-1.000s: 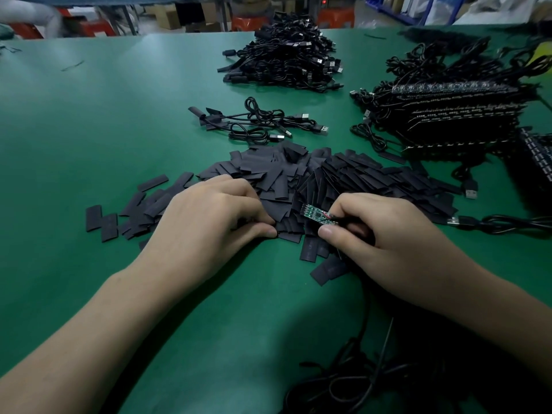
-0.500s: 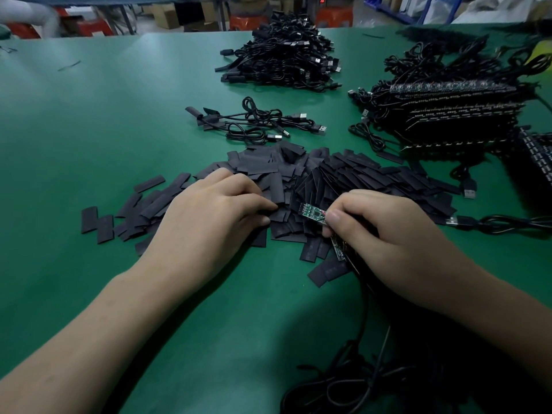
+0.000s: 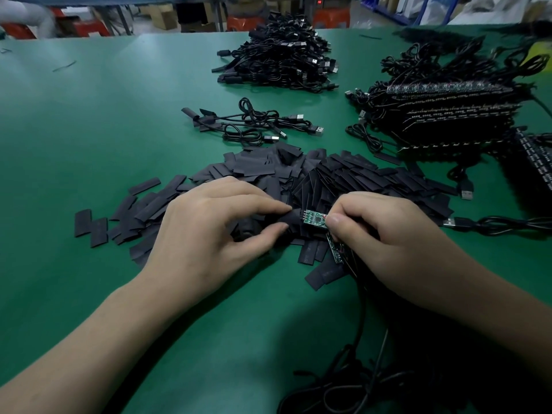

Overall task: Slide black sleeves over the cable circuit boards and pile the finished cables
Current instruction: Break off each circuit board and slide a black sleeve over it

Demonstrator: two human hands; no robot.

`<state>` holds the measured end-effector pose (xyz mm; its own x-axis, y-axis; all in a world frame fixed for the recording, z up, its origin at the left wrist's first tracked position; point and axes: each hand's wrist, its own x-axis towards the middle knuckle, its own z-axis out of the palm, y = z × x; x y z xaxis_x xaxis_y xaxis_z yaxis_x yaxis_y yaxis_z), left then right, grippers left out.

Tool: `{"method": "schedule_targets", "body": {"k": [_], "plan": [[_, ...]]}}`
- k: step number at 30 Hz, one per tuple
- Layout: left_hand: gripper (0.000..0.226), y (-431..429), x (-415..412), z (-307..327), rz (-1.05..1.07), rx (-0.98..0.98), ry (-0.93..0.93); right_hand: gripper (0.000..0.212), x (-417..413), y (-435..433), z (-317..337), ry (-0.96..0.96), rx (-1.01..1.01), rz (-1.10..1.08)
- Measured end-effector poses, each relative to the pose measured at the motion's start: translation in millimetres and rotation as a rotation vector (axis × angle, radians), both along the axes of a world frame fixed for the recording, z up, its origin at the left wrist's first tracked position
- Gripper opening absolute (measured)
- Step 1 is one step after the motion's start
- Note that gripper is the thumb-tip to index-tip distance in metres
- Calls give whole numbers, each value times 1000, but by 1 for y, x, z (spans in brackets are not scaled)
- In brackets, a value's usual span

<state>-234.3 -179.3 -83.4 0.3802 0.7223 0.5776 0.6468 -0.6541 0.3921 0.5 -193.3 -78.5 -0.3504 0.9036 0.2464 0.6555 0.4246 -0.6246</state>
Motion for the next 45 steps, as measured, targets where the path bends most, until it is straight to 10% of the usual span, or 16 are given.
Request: {"method": "schedule_targets", "body": {"k": [15, 45], "plan": [[14, 2, -4, 4, -100, 167, 219, 31, 0, -1, 6, -13, -102, 23], [23, -5, 3, 3, -136, -100, 26, 27, 2, -2, 3, -25, -66, 68]]}}
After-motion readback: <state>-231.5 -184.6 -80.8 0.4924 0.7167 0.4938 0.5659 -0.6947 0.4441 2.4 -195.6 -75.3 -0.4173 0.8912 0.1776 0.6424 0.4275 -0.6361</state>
